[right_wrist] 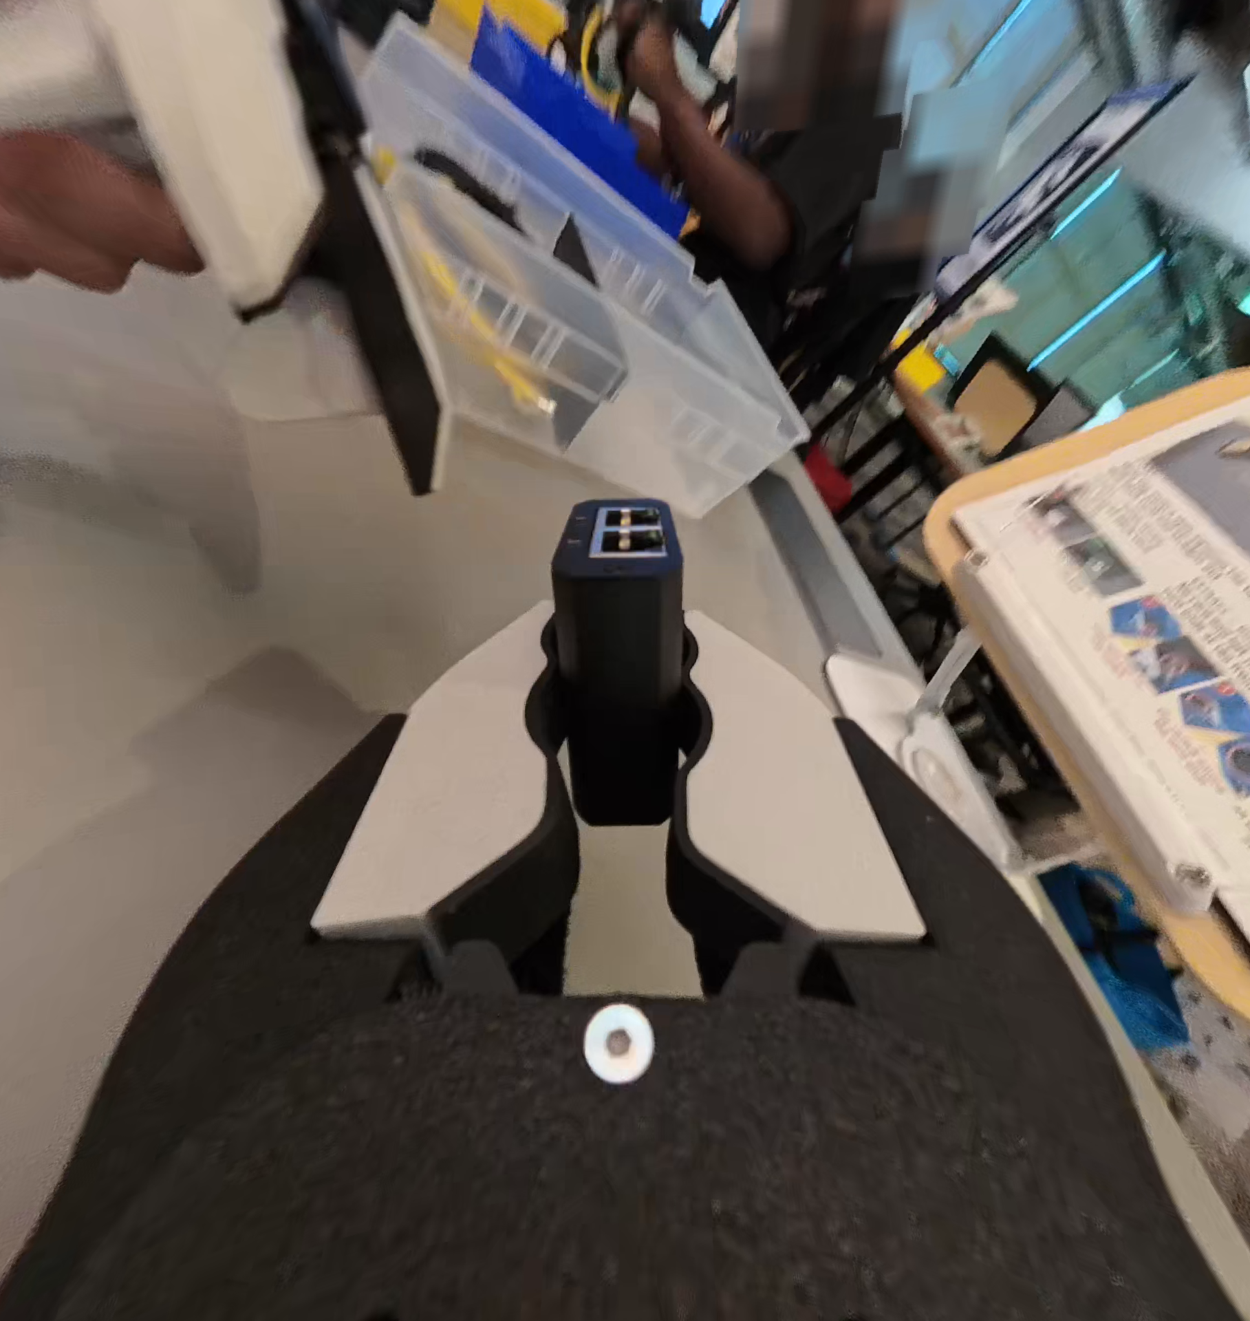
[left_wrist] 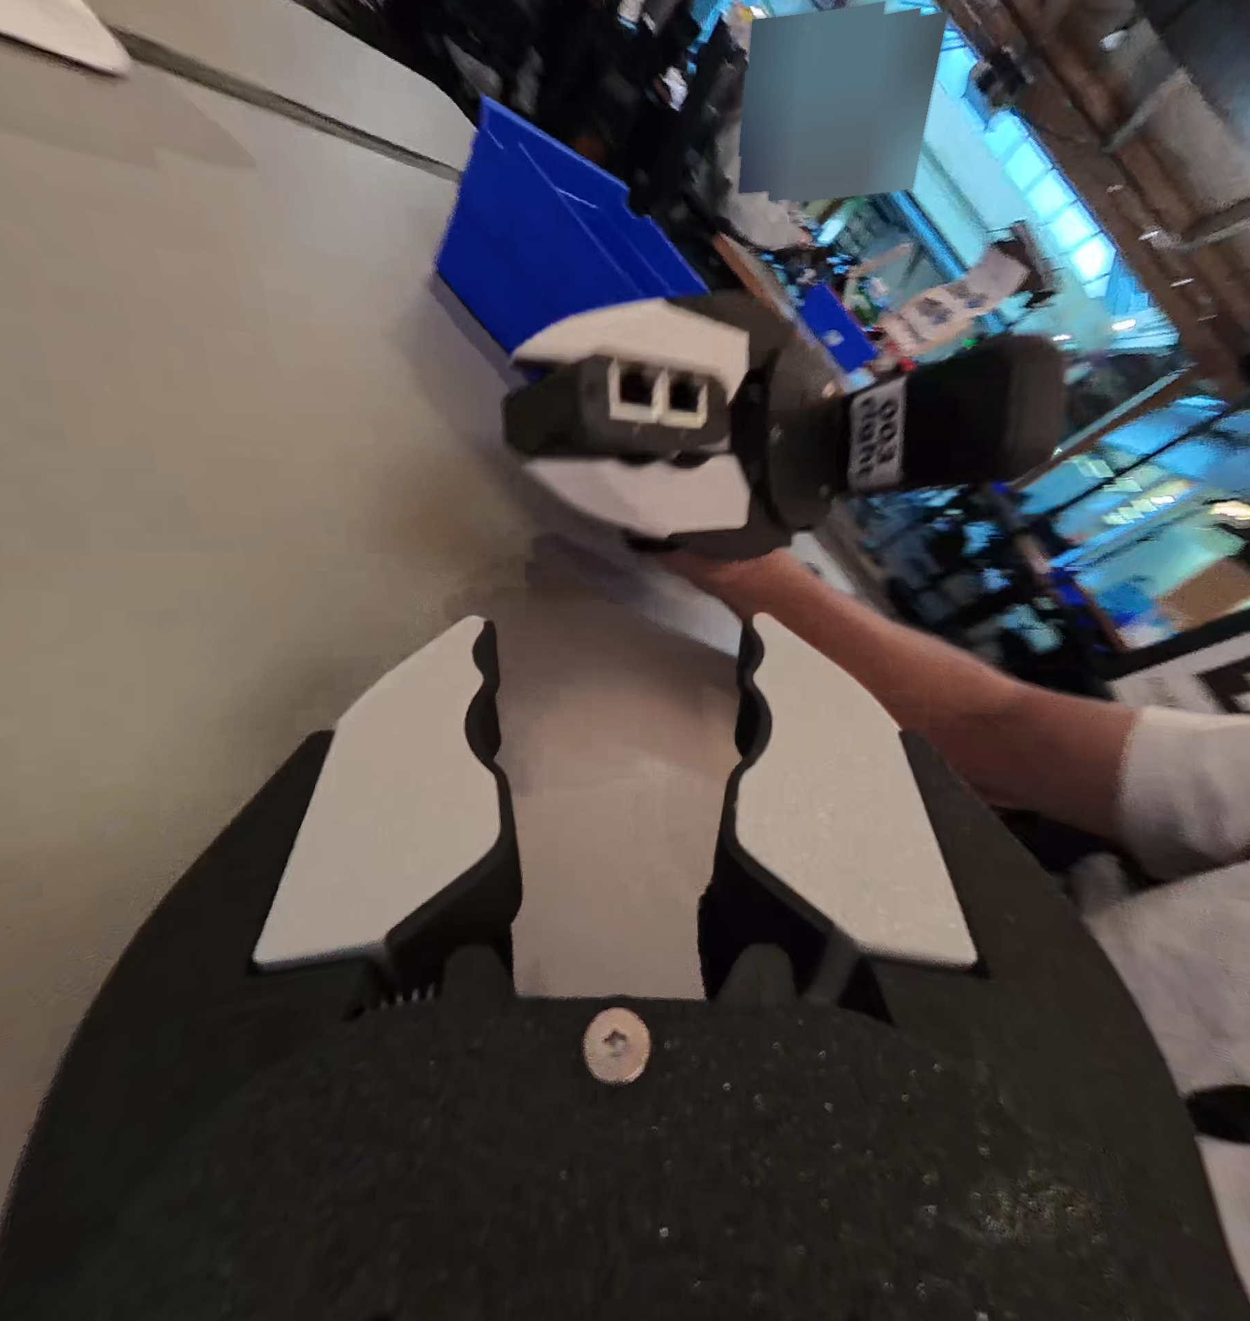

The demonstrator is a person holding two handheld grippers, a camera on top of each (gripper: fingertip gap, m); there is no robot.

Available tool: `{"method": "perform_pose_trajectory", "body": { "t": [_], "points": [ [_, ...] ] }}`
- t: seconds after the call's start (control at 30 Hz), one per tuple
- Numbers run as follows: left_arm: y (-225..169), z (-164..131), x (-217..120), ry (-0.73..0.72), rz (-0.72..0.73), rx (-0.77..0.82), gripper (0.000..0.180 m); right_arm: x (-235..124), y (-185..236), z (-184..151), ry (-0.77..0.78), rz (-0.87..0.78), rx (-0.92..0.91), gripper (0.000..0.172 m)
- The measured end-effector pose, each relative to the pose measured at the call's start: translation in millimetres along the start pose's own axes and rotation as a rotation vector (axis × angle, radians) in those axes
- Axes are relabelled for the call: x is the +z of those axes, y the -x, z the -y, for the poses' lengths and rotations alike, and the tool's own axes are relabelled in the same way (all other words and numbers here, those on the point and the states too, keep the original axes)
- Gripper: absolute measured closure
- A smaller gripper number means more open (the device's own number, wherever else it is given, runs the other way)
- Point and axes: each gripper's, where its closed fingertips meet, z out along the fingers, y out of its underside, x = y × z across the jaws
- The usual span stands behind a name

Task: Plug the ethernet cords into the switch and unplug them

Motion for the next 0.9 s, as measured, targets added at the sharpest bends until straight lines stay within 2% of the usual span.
{"method": "perform_pose_trajectory", "body": {
  "t": [0.1, 0.2, 0.27, 0.33, 0.43, 0.63, 0.9],
  "points": [
    [17, -11, -19, -0.073, 0.166, 0.142, 0.116, 4, -10, 9, -0.084, -0.055, -0.026, 0.146],
    [27, -8, -21, -0.08, 0.291, 0.217, 0.104, 12, -2, 3, -0.044, -0.114, -0.179, 0.146],
    [20, 0, -10, -0.069, 0.283, 0.229, 0.093, 17, 9, 4, -0.038, -0.119, -0.241, 0.146],
    [15, 8, 3, -0.07, 0.278, 0.234, 0.093, 20, 12, 8, -0.027, -0.121, -0.281, 0.147],
    [15, 10, 24, -0.026, 0.281, 0.233, 0.093, 23, 16, 12, -0.058, -0.093, -0.219, 0.147],
    [22, 7, 44, 0.001, 0.329, 0.245, 0.118, 25, 24, 3, -0.025, -0.053, -0.225, 0.147],
    [27, -1, 49, 0.04, 0.337, 0.24, 0.118, 23, 30, -6, -0.014, -0.042, -0.243, 0.146]
  ]
}}
